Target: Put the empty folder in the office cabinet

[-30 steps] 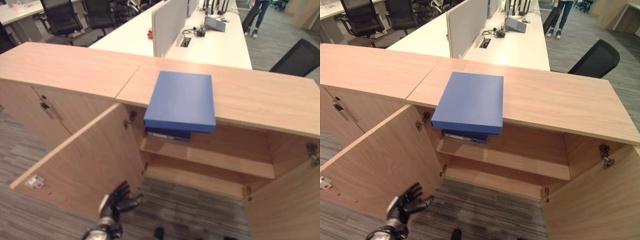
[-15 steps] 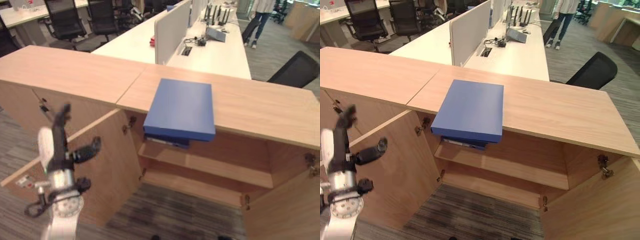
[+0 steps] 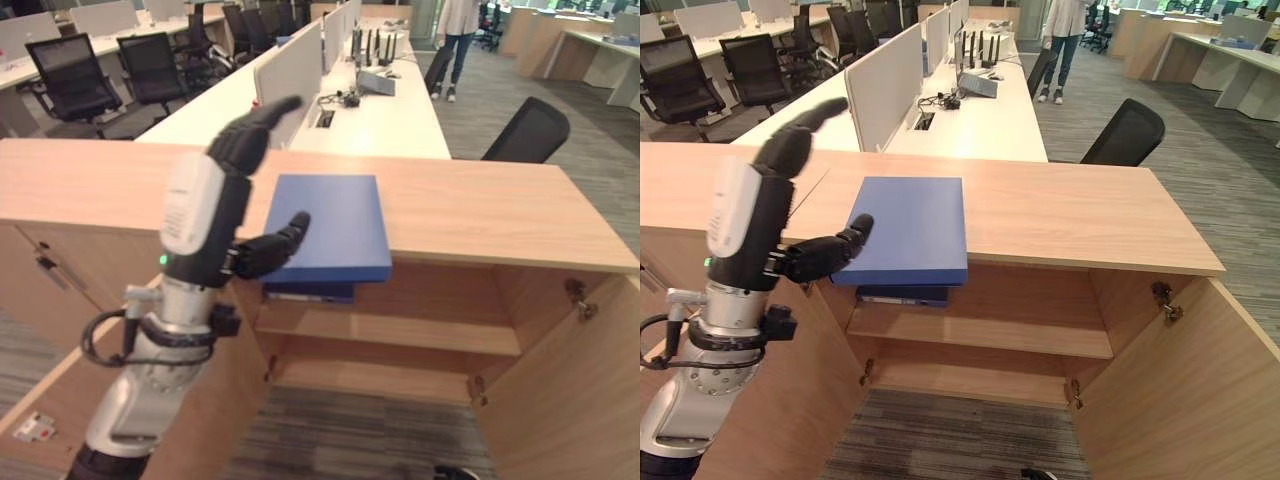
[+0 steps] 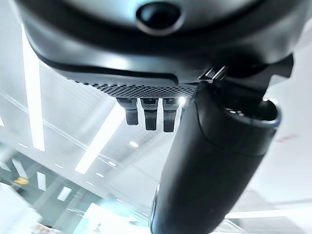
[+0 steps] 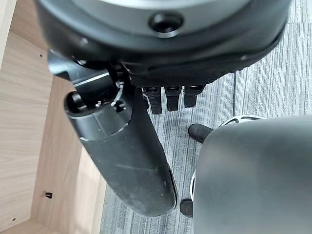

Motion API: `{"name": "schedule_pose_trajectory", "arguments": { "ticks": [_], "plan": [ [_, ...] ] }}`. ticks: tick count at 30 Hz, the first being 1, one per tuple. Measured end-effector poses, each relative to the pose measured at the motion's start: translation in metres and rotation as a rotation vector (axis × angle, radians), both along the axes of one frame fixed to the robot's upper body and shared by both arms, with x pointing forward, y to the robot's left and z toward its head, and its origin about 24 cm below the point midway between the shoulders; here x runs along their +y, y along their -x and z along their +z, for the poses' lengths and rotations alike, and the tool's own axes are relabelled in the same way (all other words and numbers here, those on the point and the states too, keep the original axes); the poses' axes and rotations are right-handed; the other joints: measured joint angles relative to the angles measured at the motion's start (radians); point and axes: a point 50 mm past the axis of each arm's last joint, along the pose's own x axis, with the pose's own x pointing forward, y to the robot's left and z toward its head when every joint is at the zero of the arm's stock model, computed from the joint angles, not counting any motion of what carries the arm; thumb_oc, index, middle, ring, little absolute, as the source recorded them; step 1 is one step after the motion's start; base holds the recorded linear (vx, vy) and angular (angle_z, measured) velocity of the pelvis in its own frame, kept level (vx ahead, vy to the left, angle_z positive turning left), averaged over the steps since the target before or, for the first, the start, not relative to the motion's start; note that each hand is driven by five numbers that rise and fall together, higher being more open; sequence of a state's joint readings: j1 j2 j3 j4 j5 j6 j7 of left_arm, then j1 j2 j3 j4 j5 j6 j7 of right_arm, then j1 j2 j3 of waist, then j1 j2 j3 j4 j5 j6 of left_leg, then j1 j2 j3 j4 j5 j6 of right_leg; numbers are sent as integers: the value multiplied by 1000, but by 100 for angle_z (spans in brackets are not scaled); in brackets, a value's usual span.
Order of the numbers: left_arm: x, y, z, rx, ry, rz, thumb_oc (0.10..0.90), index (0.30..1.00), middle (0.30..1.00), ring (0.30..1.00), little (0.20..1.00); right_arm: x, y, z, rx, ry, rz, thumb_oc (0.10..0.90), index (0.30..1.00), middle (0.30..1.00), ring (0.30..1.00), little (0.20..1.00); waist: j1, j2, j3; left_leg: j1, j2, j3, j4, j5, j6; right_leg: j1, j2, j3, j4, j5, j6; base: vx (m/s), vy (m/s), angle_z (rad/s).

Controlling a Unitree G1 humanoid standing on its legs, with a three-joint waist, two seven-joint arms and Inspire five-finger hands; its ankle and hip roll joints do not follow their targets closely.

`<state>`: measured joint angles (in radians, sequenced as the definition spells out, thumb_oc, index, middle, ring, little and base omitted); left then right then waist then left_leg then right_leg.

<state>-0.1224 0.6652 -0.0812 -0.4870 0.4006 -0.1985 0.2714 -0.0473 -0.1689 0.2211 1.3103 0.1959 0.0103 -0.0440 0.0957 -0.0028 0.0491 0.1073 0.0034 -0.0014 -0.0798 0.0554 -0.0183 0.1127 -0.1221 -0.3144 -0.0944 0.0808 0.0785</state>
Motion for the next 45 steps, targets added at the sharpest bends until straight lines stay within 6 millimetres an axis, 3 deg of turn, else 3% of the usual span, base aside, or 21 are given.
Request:
{"name": "schedule_pose_trajectory", "arguments": {
  "ticks": [7, 10, 14, 17, 28, 45],
  "plan": [
    [-22, -4, -6, 114, -38, -159, 800, 900, 900, 900, 900, -11, 7, 1, 7, 17, 27, 800, 900, 900, 900, 900, -23, 9, -12, -1, 0, 8, 0, -6, -4, -9, 0, 8, 0, 5, 2, -8, -3, -3],
    [-26, -6, -12, 179, -90, -185, 800, 900, 900, 900, 900, -15, 18, 0, 39, 21, 22, 800, 900, 900, 900, 900, -31, 8, -29, -3, 1, 13, 0, -9, -3, -10, 0, 12, 0, 5, 2, -6, -7, -6],
    [-24, -7, -16, 256, -185, -211, 800, 900, 900, 900, 900, -15, 17, 0, 34, 12, 28, 800, 900, 900, 900, 900, -40, 11, -30, -3, 1, 25, 0, -9, -2, -15, 1, 25, 0, 9, 0, 10, 5, -9],
    [-12, -13, -29, 336, -334, -146, 800, 900, 900, 900, 900, -18, 17, 1, 38, 8, 34, 800, 900, 900, 900, 900, -39, 22, -37, 0, 1, 27, -4, -12, -1, -17, 0, 26, 0, 9, 0, 10, 3, 0],
    [10, -27, -65, 430, -508, 52, 800, 900, 900, 900, 900, -18, 16, 1, 38, 1, 38, 800, 900, 900, 900, 900, -38, 22, -37, 2, 2, 33, -1, -12, -1, -16, 2, 32, 0, 9, 0, 0, 0, 0],
    [31, -35, -99, 395, -628, 302, 800, 900, 900, 900, 900, -17, 16, 0, 38, 1, 41, 800, 900, 900, 900, 900, -43, 18, -36, 12, 13, 54, -4, -15, -3, -19, 13, 54, 0, 11, -5, 0, -2, -3]
  ]
}}
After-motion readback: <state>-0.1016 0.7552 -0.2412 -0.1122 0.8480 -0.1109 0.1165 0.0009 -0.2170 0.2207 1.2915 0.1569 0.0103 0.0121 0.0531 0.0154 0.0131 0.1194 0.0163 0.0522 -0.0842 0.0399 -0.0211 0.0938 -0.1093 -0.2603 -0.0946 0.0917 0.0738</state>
